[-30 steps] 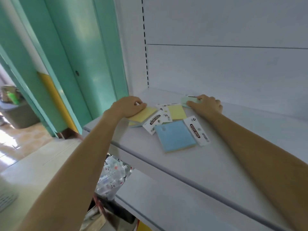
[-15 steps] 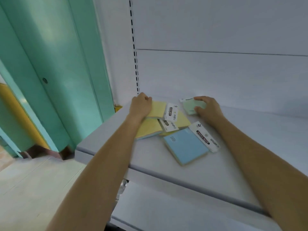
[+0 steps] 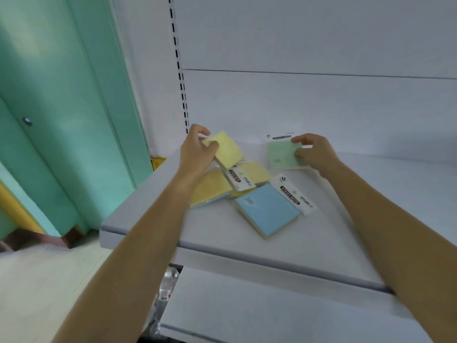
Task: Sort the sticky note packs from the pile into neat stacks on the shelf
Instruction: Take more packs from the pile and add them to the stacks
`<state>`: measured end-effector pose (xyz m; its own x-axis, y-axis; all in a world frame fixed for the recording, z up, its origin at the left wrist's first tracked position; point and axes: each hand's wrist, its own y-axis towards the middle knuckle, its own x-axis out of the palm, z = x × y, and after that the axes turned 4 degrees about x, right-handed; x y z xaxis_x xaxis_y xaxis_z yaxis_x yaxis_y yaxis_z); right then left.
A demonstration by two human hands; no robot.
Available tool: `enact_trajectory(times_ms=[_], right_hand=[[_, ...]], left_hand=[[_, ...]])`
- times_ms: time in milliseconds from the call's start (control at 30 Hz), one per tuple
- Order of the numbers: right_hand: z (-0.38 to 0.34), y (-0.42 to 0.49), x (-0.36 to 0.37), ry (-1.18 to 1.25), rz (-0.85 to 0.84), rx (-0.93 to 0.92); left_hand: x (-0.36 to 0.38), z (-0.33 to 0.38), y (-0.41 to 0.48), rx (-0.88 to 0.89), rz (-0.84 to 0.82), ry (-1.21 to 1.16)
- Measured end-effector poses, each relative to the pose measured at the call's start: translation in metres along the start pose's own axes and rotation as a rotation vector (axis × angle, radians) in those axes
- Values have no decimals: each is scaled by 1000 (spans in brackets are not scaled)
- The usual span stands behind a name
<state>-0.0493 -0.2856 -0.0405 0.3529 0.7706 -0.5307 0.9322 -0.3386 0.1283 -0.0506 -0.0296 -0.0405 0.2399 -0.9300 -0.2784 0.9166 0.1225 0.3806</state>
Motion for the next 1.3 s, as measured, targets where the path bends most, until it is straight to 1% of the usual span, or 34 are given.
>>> enact_trajectory(times_ms=[100,133,200,333,467,633,800,900,1000,1067,1167,1300], right_hand=[[-3,-4,-6,17,-56,38],[-2,-8,-14,28,-51,45],[0,-14,-26,52,-34,43],[22,-39,-79,89,61,30],[52,-72,-144,136,163,38],[103,-115,-244,123,288,47],[162,-151,-339,192,323,94],[190,-162,-380,251,333,130],[205,-156,-407,266,356,150],[208,-143,-421,254,371,127],[205,-114,-434,214,386,92],[189,-68,-444,120,375,69]], left_hand=[[3,3,-2,24,-74,10],[7,6,-2,34,-88,16],[10,14,2,43,-93,31],[42,54,-6,43,-179,-74],[102,98,-39,34,-260,-224],[197,148,-103,26,-304,-318],[280,190,-169,-26,-287,-379],[318,202,-201,-31,-310,-360],[345,207,-222,-3,-356,-259],[357,212,-226,26,-369,-210],[370,222,-219,45,-338,-187],[379,229,-198,111,-303,-155]])
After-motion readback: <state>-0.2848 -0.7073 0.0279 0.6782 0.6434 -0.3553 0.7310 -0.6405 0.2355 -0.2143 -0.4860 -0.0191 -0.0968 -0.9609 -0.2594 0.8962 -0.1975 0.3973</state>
